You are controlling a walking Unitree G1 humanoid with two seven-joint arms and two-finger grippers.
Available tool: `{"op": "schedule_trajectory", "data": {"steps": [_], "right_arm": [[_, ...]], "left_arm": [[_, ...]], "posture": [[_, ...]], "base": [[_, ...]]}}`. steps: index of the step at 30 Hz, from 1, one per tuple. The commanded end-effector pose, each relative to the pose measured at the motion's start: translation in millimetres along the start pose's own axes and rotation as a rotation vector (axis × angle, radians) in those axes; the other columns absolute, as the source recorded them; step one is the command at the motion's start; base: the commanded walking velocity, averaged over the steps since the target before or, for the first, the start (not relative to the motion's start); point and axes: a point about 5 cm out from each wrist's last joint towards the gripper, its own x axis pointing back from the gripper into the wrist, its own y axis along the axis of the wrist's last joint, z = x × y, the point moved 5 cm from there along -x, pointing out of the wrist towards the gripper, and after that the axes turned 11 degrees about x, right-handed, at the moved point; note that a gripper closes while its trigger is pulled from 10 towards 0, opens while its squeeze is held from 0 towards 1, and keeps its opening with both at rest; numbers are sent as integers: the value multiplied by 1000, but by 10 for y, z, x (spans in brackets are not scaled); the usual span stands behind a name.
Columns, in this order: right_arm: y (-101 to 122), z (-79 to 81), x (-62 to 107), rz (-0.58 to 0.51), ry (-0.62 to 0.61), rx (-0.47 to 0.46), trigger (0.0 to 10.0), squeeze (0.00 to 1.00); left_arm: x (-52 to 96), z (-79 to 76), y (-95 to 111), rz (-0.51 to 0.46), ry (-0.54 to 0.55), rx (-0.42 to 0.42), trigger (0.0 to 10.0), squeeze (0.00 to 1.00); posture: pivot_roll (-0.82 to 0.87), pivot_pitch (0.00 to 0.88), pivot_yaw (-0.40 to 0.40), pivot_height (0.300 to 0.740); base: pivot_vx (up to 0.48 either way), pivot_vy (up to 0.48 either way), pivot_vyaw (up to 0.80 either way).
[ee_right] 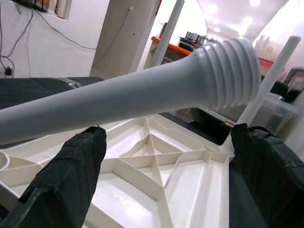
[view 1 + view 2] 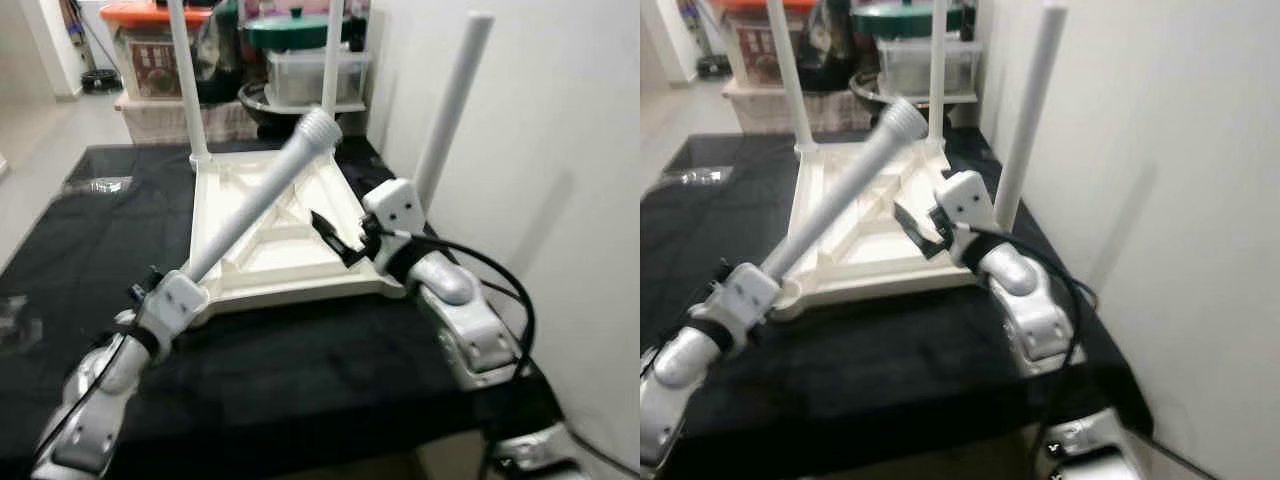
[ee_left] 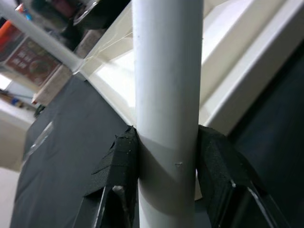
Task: Building children table
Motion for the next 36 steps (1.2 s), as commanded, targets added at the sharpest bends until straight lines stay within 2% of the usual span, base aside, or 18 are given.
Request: {"op": "schedule_trajectory", "data": {"steps": [1,3,4,5,6,7,8,12,14,15,16,22,27,32,36], "right_arm": [[110,113,2,-55,111,160,10000,0],[163,306,119,-108,347,469,10000,0],[163,306,119,-108,347,469,10000,0],[162,377,169,-121,432,555,10000,0],[162,377,169,-121,432,555,10000,0],[96,502,247,-124,579,649,10000,0],[57,538,274,-120,623,679,10000,0],[5,564,290,-117,664,726,10000,0],[-32,527,214,-99,677,818,10000,0],[-32,527,214,-99,677,818,10000,0],[-36,483,129,-76,659,873,10000,0],[-28,404,31,-45,641,940,10000,0],[-56,398,25,-25,651,951,10000,0],[-205,473,32,33,709,975,10000,0],[-221,486,18,42,715,981,10000,0]], "left_arm": [[31,54,-42,21,-44,-53,10000,0],[36,155,-46,41,-111,-121,10000,0],[36,155,-46,41,-111,-121,10000,0],[27,177,-32,42,-130,-136,10000,0],[27,177,-32,42,-130,-136,10000,0],[18,122,45,22,-209,-193,10000,0],[24,92,71,17,-245,-217,10000,0],[31,66,88,22,-292,-250,10000,0],[25,151,107,41,-337,-328,10000,0],[25,151,107,41,-337,-328,10000,0],[13,147,115,50,-367,-337,10000,0],[-60,107,124,49,-389,-310,10000,0],[-82,65,146,39,-398,-293,10000,0],[-151,-38,279,-4,-446,-307,10000,0],[-168,-51,310,-13,-456,-313,10000,0]], "posture": [[25,0,-39,740],[9,0,-26,740],[9,0,-26,740],[8,0,-25,740],[8,0,-25,740],[6,0,-27,740],[6,0,-27,740],[15,0,-31,740],[14,0,-25,740],[14,0,-25,740],[13,0,-24,740],[8,0,-21,740],[8,0,-21,740],[-3,0,-22,740],[-3,0,-22,740]], "base": [[0,0,0],[0,0,0],[0,0,0],[0,0,0],[0,0,0],[0,0,0],[0,0,0],[0,0,0],[0,0,0],[0,0,0],[0,0,0],[0,0,0],[0,0,0],[0,0,0],[0,0,0]]}}
